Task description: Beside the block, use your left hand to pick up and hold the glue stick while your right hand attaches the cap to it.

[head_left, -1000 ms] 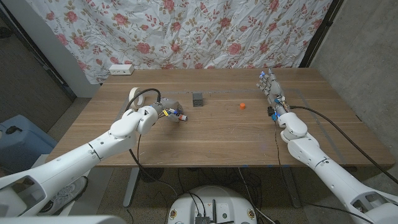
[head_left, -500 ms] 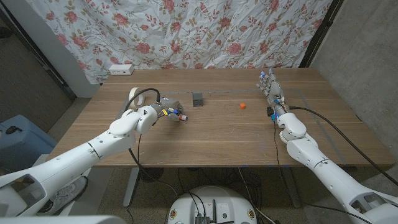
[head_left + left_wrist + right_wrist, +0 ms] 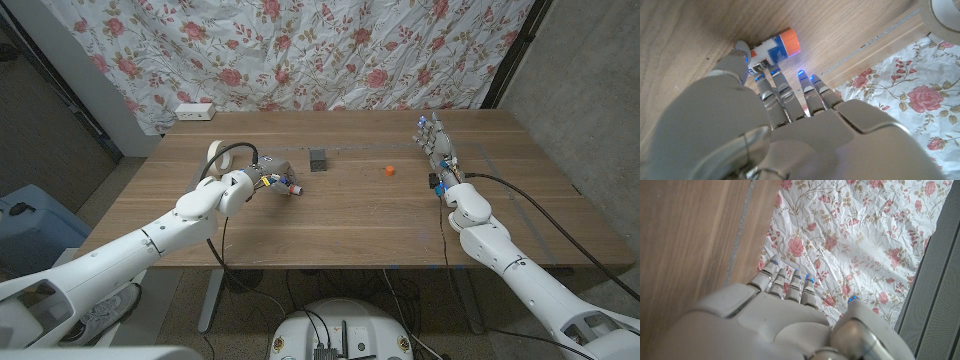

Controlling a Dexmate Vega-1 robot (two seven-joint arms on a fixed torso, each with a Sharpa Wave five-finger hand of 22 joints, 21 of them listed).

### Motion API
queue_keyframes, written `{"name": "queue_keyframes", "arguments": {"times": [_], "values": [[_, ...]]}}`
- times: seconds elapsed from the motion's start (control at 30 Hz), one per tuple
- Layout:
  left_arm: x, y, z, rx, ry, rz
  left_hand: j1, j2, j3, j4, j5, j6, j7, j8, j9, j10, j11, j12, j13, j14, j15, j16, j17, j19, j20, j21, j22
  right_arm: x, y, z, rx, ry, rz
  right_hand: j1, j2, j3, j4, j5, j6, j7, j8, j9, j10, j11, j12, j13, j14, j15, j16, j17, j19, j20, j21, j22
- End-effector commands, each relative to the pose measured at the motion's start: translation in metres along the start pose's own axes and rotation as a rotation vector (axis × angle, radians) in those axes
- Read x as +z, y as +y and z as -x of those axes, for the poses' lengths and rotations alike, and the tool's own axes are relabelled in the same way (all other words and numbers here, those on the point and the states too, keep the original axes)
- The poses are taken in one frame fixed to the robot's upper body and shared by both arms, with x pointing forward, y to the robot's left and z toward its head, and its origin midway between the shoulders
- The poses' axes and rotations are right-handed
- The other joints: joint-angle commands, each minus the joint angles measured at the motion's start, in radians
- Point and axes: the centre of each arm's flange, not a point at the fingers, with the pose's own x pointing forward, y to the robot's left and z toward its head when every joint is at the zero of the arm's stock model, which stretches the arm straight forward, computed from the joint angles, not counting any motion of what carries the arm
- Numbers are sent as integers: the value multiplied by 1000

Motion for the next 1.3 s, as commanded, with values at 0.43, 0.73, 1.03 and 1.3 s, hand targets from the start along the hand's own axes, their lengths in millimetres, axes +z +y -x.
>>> {"name": "queue_keyframes", "arguments": {"times": [0.43, 0.73, 1.03, 1.3], "values": [[3, -2, 4, 11, 22, -19, 40, 22, -27, 5, 4, 136, 16, -7, -2, 111, -2, 4, 5, 41, -107, -7, 0, 42, -7, 5, 3, 7, -5, 2, 6, 1, 25, -10, 4, 9, -1, 4, 12, 2, 8, 2, 12, 2, 6, -1, 13, -1, 6, -2, 7, 0, 7, 3], [5, 14, 7, 46, 20, -40, 42, 29, -34, 7, 4, 161, 26, -11, -1, 149, -3, 10, 7, 44, -115, -8, 1, 45, -10, 4, 3, 12, -8, -1, 35, -1, 43, -11, 5, 11, -1, 5, 14, 2, 7, 2, 12, 2, 6, -1, 13, 1, 6, -3, 6, 0, 7, 3], [8, 23, 12, 60, 44, -32, 43, 35, -42, 8, 3, 201, 34, -9, 1, 172, -5, 10, 7, 47, -120, -9, 1, 46, -11, 3, 3, 18, -9, -4, 87, 2, 81, -13, 4, 11, -2, 5, 14, 2, 7, 2, 12, 2, 5, -1, 12, -2, 6, -4, 6, 1, 6, 3], [9, 31, 19, 76, 61, -21, 42, 37, -45, 8, 3, 208, 38, -10, 2, 179, -5, 10, 8, 46, -124, -9, 1, 46, -11, 3, 3, 26, -10, -4, 118, -10, 121, -11, 0, 13, -6, 5, 16, -2, 6, 2, 13, 2, 5, -1, 11, -18, 5, -8, 5, -1, 6, 3]]}}
